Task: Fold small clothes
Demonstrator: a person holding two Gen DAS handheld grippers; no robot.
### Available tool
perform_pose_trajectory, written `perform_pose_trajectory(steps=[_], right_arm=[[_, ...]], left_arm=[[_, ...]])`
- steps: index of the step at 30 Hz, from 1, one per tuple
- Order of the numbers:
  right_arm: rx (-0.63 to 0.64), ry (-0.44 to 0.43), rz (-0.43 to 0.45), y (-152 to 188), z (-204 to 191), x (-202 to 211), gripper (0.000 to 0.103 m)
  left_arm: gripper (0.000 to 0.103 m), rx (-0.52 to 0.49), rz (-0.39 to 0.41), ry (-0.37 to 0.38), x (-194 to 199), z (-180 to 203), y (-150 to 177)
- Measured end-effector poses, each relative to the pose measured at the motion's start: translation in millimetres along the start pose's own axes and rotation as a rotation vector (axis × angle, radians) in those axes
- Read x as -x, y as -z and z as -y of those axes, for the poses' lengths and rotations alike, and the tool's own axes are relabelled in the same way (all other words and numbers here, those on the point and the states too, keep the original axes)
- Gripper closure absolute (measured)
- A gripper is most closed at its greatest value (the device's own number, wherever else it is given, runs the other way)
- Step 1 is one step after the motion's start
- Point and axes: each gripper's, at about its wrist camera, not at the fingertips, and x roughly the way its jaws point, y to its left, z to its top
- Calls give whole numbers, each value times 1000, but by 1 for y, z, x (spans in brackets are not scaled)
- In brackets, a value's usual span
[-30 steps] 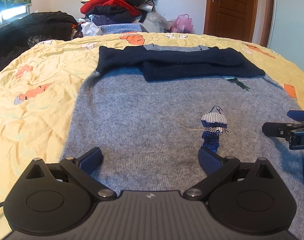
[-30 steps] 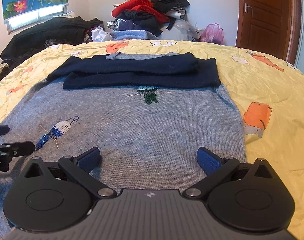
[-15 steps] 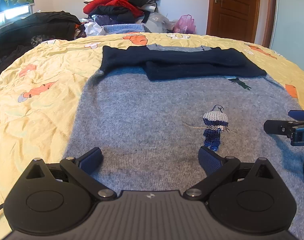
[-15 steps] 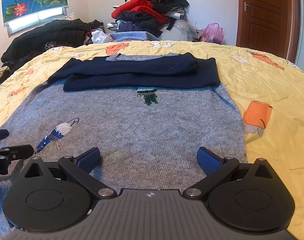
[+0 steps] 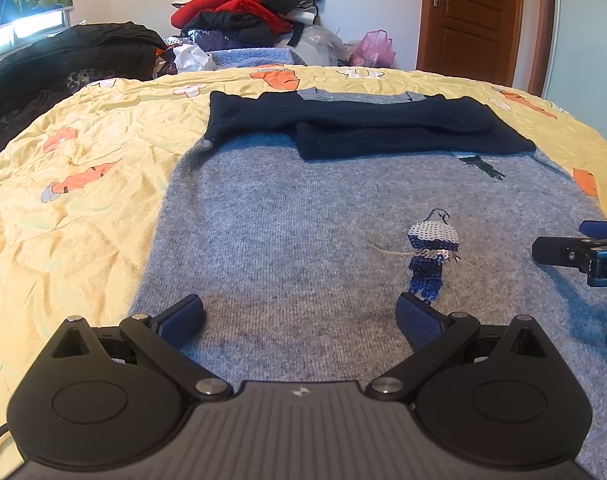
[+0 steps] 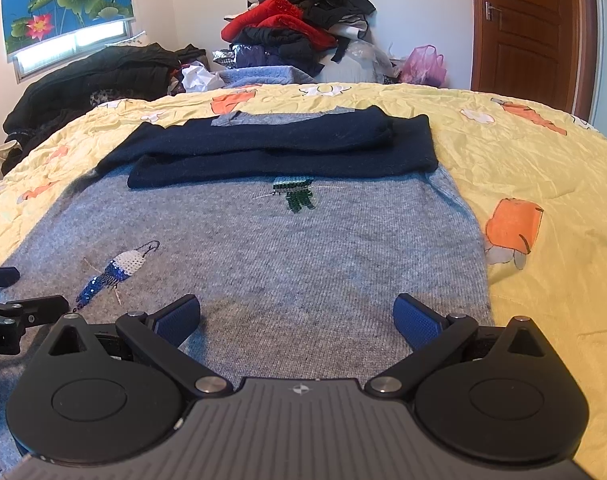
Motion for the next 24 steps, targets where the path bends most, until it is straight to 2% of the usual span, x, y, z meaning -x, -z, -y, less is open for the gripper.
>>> perform_pose_trajectory(steps=[24], right_arm=[[21,19,-9,0,-4,-1,0]], left_arm=[[0,0,-2,5,-2,1,-1]])
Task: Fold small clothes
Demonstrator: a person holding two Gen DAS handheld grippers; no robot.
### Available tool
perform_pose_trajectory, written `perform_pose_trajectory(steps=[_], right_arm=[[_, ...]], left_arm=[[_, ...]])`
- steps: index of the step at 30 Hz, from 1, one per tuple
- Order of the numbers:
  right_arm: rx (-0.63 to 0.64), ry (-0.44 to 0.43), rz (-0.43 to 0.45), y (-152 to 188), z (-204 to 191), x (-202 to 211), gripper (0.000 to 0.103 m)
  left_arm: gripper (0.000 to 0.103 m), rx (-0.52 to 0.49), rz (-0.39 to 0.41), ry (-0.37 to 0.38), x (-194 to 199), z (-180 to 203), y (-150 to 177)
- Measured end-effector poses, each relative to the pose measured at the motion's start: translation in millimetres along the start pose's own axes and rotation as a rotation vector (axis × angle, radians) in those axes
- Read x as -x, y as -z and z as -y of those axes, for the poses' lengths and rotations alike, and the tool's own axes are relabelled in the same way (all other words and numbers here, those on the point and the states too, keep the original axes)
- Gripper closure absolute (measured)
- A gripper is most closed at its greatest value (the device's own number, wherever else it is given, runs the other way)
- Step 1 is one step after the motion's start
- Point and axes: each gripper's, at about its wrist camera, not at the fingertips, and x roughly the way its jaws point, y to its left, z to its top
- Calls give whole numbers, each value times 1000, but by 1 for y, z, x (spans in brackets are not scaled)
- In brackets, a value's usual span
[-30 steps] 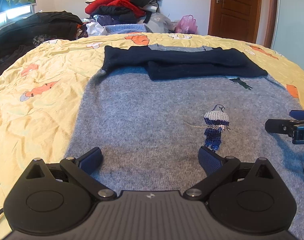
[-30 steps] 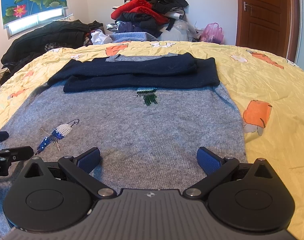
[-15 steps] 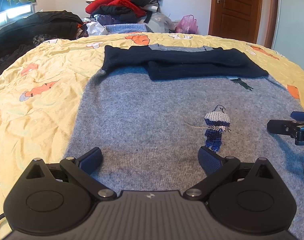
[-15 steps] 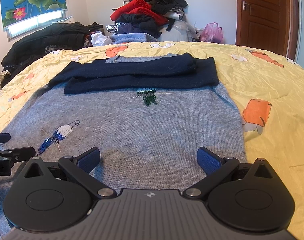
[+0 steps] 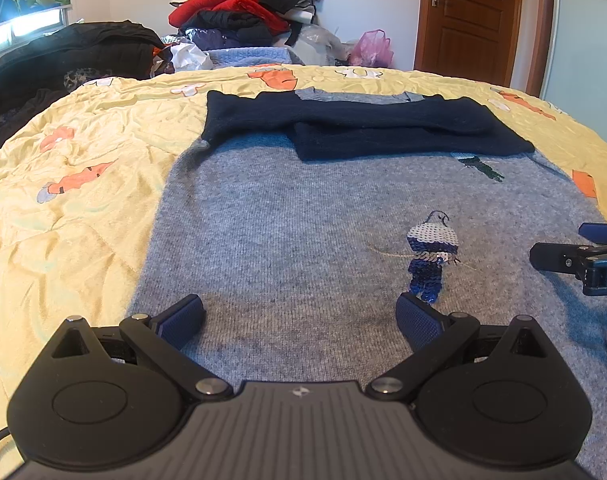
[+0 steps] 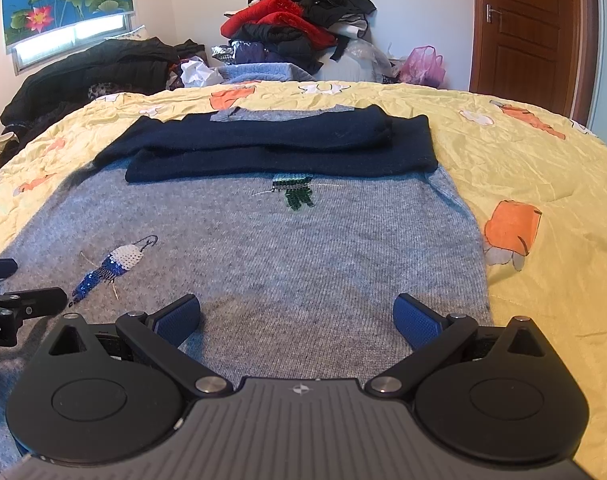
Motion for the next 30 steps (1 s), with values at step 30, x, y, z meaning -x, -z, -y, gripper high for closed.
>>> perform_pose_trajectory(steps=[30], right_arm=[[-57,-12,-5,6,1,16,0]], left_arm=[[0,-7,-13,-18,10,-1,5]])
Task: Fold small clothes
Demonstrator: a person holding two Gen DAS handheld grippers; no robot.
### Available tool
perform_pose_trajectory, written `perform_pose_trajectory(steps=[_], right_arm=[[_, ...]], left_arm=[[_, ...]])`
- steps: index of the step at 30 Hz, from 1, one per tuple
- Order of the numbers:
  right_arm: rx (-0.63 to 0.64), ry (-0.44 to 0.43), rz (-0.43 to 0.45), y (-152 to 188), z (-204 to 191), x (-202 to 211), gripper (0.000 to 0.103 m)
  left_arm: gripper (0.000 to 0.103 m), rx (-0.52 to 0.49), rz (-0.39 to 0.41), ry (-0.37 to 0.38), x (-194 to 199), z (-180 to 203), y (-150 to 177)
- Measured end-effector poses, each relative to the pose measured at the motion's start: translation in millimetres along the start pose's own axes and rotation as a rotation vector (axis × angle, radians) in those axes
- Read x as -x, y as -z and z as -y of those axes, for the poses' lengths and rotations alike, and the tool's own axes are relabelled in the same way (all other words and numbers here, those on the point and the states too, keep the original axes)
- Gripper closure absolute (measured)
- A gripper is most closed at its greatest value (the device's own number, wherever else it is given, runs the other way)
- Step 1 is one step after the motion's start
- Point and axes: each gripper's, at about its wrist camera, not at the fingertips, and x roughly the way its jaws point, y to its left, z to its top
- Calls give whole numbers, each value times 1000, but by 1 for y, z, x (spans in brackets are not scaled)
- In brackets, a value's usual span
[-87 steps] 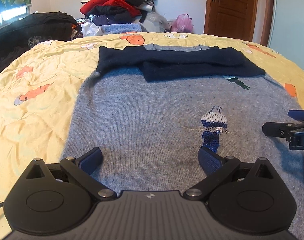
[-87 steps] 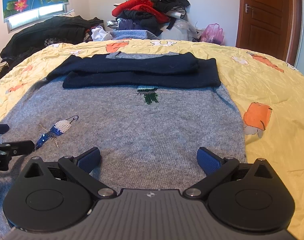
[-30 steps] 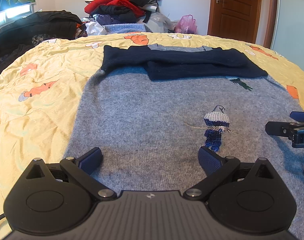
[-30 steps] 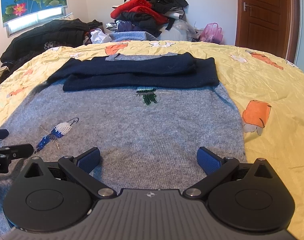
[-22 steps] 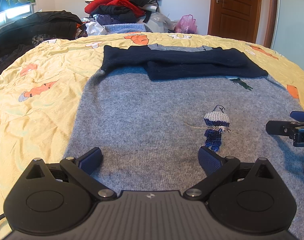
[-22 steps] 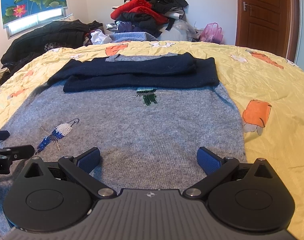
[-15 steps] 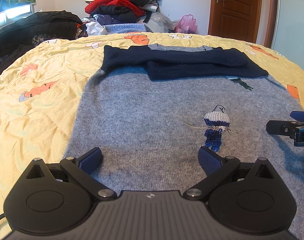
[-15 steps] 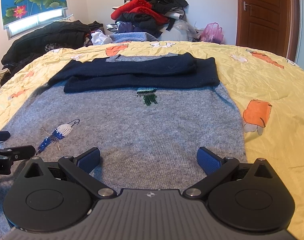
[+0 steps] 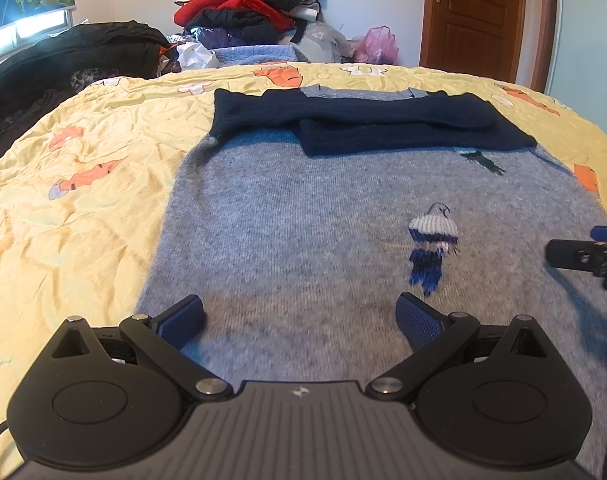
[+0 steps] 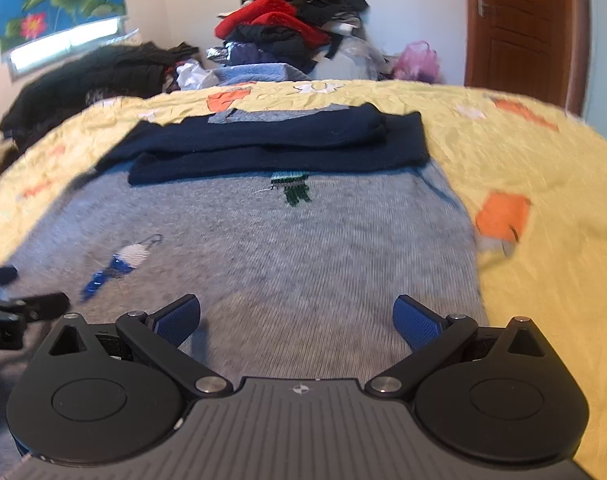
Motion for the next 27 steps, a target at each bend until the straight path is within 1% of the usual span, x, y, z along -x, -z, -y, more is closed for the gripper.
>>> perform_pose_trajectory(steps=[2,3,6,8,11,13,16,19,22,24,27], right_arm=[[-4,-18,-12,7,0,11,0],[13,-12,-20,11,-2,15,0],[94,29,-34,28,-11,30,0],[151,44,-35,41,-18,42,0],[186,21,-29,55,-20,59,0],[200,14,-37,57,-19,65,0],[162,-13,-84,43,-12,63,1],[81,-24,-73,30,1,65,1],[8,-33,-49,24,16,74,1],[-42,-26,-48,24,26,81,0],[-80,-1,-39,30,41,100,1]], left_arm=[[0,-6,-6,0,6,-2,4],[0,-7,-10,0,8,-4,7],[0,0,-22,6,18,-10,14],[0,-18,-25,8,25,-14,20],[0,-27,-19,12,34,-21,30],[0,-20,-19,22,37,-24,33],[0,-25,-25,23,38,-24,33],[0,-28,-27,26,40,-25,34],[0,-34,-14,33,42,-26,38],[0,-35,-10,32,43,-26,39],[0,-38,-16,31,42,-25,37]])
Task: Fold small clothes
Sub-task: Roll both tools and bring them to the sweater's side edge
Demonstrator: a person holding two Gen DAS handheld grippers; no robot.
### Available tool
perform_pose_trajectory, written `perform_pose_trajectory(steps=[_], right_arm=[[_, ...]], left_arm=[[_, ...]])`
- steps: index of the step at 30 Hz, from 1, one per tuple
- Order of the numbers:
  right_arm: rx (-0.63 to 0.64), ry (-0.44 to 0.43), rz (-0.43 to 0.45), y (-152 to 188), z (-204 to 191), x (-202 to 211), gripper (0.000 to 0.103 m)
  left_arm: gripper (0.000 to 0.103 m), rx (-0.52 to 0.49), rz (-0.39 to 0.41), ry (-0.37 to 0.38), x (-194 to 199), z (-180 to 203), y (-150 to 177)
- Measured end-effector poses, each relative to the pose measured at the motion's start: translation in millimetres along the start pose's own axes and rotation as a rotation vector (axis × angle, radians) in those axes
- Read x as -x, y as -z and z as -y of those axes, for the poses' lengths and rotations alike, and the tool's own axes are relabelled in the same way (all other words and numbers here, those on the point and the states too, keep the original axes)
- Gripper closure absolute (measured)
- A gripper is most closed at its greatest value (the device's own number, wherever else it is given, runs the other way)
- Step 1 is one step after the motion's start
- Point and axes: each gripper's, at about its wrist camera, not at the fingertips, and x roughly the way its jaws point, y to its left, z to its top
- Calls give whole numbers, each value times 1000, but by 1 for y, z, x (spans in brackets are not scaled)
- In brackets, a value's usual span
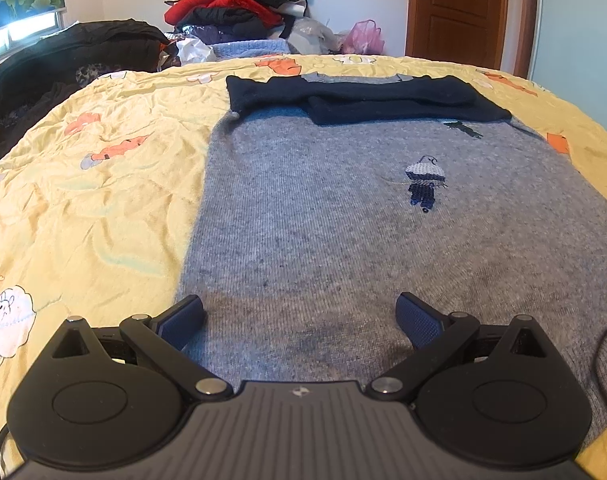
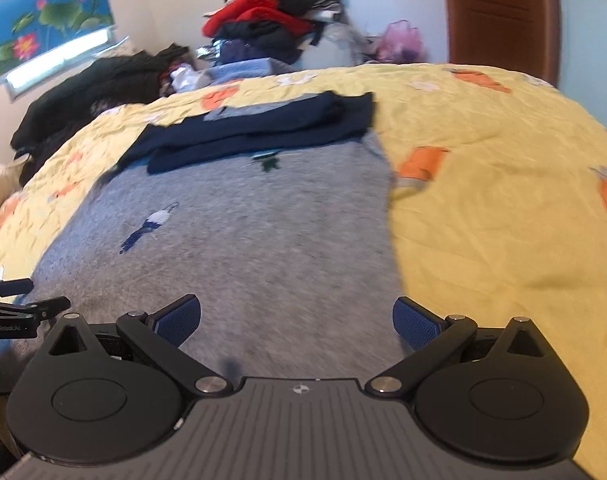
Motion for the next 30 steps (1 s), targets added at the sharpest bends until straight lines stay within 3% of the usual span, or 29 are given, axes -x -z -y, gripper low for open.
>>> perform_pose_trajectory(steps=[3,8,11,12,14,17,19,22,25,28,30], right_arm=[[25,101,11,5,21,29,1],[136,473,29,1,67,75,0],[283,550,102,-4,59,84,0],[329,524,127,-6,50,83,0],[336,378,158,-10,32,75,0],[223,65,83,-15,11,41,0],[170,-69,10,-15,-6,9,1],[219,-118,-94,-17,-36,-31,1],[257,-109,-195,-11,-54,-53,2],[388,-80,-241,12,-66,-43,0],[386,-114,-272,25,-60,-23,0]], left_arm=[[0,-5,-20,8,-1,-2,-4],[0,1,-22,12,-2,-2,-4],[0,4,-23,4,-2,0,-4],[0,8,-27,1,-2,1,-5],[0,20,-34,-4,-2,3,-6],[0,34,-43,20,0,9,-11],[0,33,-34,43,2,18,-13],[0,0,-29,71,3,37,-14],[0,-62,-38,80,4,53,-7],[0,-115,-5,81,13,56,6],[0,-127,0,103,19,49,12]])
